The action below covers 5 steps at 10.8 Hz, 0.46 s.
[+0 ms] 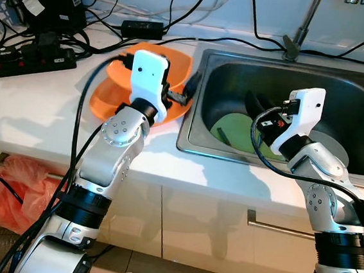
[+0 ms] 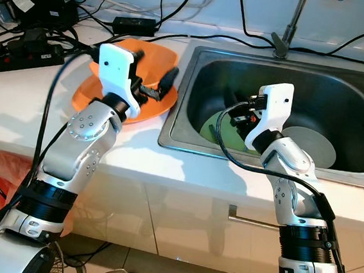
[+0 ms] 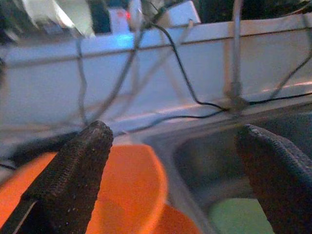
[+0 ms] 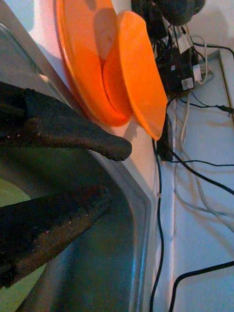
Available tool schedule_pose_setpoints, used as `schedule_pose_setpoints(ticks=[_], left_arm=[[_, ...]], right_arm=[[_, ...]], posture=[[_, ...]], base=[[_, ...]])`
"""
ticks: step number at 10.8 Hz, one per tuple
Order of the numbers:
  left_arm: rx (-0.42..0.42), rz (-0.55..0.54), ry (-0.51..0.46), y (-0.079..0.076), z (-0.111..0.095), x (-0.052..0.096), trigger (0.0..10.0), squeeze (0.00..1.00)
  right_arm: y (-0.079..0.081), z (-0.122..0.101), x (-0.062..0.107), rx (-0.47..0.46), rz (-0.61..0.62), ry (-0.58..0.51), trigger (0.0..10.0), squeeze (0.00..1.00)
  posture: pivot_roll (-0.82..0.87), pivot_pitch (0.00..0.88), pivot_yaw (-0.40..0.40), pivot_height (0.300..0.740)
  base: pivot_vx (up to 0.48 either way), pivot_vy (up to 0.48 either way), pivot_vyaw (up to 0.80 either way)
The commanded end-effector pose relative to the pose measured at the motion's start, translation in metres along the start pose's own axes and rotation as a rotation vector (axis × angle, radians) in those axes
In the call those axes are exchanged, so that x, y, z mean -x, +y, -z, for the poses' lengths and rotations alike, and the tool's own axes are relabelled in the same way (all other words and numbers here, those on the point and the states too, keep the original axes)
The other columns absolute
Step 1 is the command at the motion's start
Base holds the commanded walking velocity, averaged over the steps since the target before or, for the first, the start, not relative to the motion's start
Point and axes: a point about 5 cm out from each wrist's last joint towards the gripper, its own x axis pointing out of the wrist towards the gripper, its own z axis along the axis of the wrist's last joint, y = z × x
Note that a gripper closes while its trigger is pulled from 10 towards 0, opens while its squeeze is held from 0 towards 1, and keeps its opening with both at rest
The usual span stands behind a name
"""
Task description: Kitchen organization
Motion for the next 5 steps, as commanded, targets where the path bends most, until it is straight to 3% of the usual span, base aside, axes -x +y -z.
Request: schedule_pose_setpoints(ticks=[1,2,3,4,5], left_arm=[[-0.065,-0.021,-0.001,0.003,0.002,0.001,10.0,1.0],[-0.151,-0.013,0.012,0.005,0.005,0.001,10.0,1.0],[-0.185,-0.016,0.025,0.007,0.008,0.001,10.0,1.0],[-0.24,-0.026,0.063,0.011,0.011,0.001,10.0,0.89],[-0.257,-0.052,0.095,0.018,0.016,0.001,10.0,0.0]], right_arm=[[0.003,-0.001,0.002,0.018,-0.004,0.001,10.0,1.0],[0.004,0.0,0.002,0.016,-0.01,0.001,10.0,1.0],[0.005,0.0,0.002,0.014,-0.015,-0.001,10.0,1.0],[0.007,0.0,0.002,0.012,-0.02,-0.001,10.0,1.0],[0.008,-0.001,0.002,0.007,-0.031,-0.001,10.0,1.0]], posture=[[0.07,0.047,0.048,0.74],[0.07,0.05,0.048,0.74],[0.07,0.052,0.047,0.74],[0.07,0.056,0.045,0.74],[0.07,0.062,0.045,0.74]], base=[[0.0,0.0,0.0],[0.0,0.0,0.0],[0.0,0.0,0.0],[0.0,0.0,0.0],[0.0,0.0,0.0]])
